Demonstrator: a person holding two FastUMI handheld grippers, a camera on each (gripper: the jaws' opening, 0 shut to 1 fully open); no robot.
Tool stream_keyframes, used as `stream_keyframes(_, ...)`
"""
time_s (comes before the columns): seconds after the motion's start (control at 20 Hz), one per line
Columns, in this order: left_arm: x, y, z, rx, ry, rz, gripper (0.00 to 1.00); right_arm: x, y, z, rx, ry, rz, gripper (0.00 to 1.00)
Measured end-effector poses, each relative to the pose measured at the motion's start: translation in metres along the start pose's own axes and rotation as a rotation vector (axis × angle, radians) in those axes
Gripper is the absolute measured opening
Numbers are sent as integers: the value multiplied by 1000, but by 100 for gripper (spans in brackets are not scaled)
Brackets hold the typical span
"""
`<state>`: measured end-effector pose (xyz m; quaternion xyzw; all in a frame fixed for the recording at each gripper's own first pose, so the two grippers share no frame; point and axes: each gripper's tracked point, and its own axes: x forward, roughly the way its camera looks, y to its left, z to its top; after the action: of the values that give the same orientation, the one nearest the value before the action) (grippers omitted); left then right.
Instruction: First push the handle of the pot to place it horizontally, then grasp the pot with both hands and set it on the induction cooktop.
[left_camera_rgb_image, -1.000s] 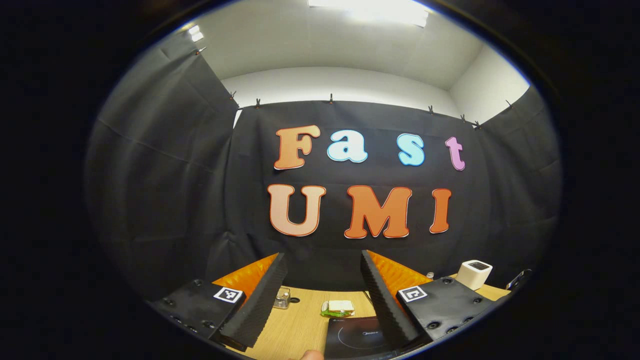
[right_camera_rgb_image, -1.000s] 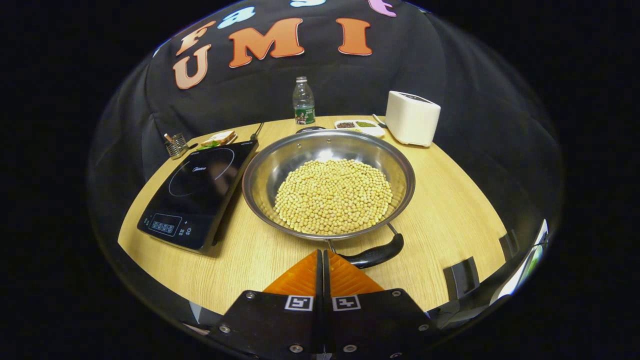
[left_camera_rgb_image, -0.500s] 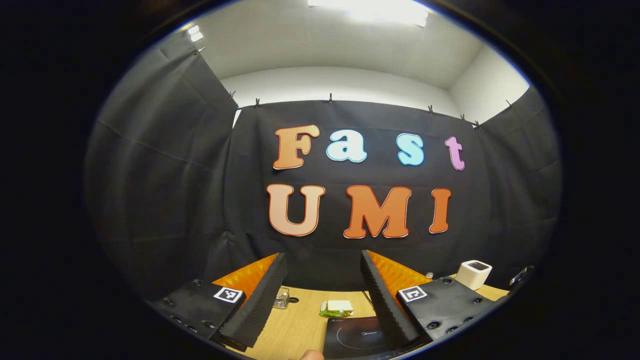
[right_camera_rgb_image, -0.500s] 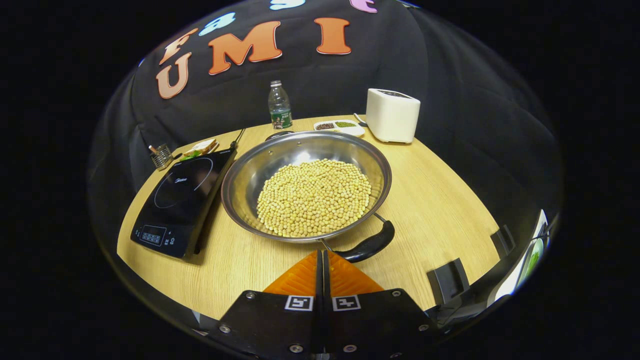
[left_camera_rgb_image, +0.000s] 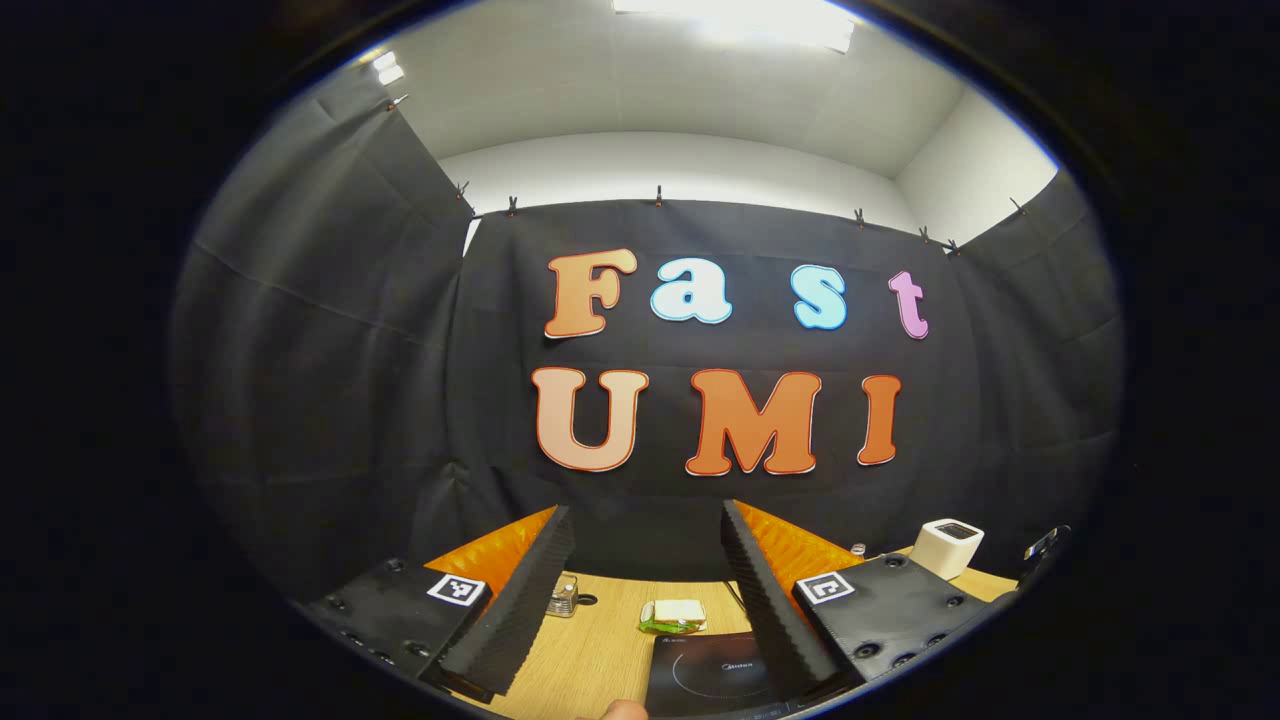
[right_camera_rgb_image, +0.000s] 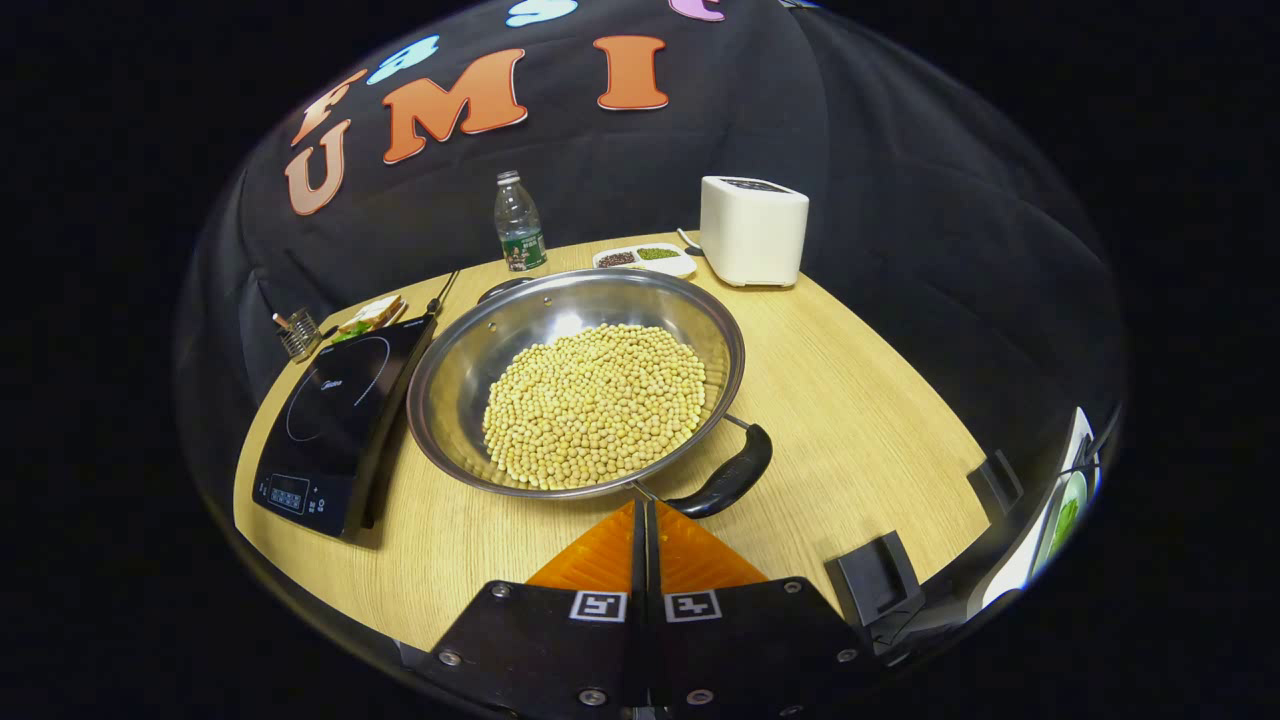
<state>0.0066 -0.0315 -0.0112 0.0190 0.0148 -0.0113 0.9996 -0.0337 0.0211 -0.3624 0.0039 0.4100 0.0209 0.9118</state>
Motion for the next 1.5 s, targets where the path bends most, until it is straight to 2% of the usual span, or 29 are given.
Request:
stream_keyframes(0.65,15,0,-12,-10,26,7,98,16,-34,20,31,-2,-72,0)
stream_keyframes(1.5,53,-10,-31,-16,66,-5,98,60,-71,59,61,-11,-180,0)
